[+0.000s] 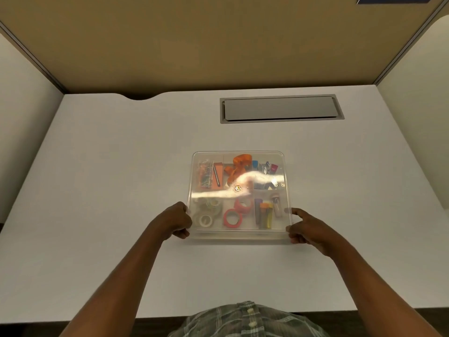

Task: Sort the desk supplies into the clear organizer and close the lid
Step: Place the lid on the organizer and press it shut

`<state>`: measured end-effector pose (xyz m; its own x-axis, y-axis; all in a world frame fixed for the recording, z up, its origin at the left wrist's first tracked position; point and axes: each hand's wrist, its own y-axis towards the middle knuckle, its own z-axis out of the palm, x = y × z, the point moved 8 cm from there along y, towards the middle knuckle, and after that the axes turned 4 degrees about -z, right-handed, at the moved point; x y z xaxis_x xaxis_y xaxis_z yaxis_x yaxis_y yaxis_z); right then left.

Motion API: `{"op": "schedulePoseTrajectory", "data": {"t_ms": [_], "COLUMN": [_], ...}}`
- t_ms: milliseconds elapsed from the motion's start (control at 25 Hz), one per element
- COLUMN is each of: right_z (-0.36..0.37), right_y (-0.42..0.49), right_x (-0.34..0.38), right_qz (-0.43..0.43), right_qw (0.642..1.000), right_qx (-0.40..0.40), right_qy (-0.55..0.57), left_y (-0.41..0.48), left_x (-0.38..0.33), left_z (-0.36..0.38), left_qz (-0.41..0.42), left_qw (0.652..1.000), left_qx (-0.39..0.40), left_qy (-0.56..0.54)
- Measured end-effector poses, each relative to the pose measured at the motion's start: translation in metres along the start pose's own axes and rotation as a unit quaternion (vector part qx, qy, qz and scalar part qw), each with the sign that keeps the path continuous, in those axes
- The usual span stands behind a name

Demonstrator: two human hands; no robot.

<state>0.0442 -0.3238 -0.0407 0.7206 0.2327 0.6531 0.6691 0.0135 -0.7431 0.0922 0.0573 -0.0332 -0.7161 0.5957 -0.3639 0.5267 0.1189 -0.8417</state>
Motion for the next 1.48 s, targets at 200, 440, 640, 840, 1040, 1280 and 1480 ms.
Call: {"op": "schedulePoseTrajectory", "data": {"t_ms": [200,440,640,840,1040,1280,1480], "right_z": [-0.004,0.011,0.009,-0.006,-0.005,0.038,0.039], "right_y": [0.001,0.014,0.022,0.037,0.056,0.1,0.113], "right_x": [0.007,0.017,0.009,0.03,0.11,0.152,0.139], "right_qz": [-0.026,-0.026,0.065,0.014,-0.168,-0.242,-0.28], "right_qw": [0.995,0.953,0.941,0.93,0.859,0.786,0.755], "right_qx": [0.04,0.053,0.113,0.073,-0.203,-0.189,-0.229], "right_qy": [-0.092,-0.297,-0.314,-0.359,-0.438,-0.537,-0.547], "left_y": [-0.006,0.002,0.008,0.01,0.017,0.047,0.064], "left_x": [-0.005,-0.004,-0.006,-0.009,-0.083,-0.154,-0.151], "left_z": [0.016,0.029,0.028,0.013,-0.019,0.004,0.009], "left_qz": [0.019,-0.022,-0.05,-0.049,0.16,0.302,0.324], "left_qw": [0.998,0.996,0.99,0.981,0.922,0.834,0.813], "left_qx": [0.047,0.034,0.072,0.059,-0.254,-0.296,-0.326], "left_qy": [0.041,0.077,0.107,0.177,0.245,0.355,0.357]}}
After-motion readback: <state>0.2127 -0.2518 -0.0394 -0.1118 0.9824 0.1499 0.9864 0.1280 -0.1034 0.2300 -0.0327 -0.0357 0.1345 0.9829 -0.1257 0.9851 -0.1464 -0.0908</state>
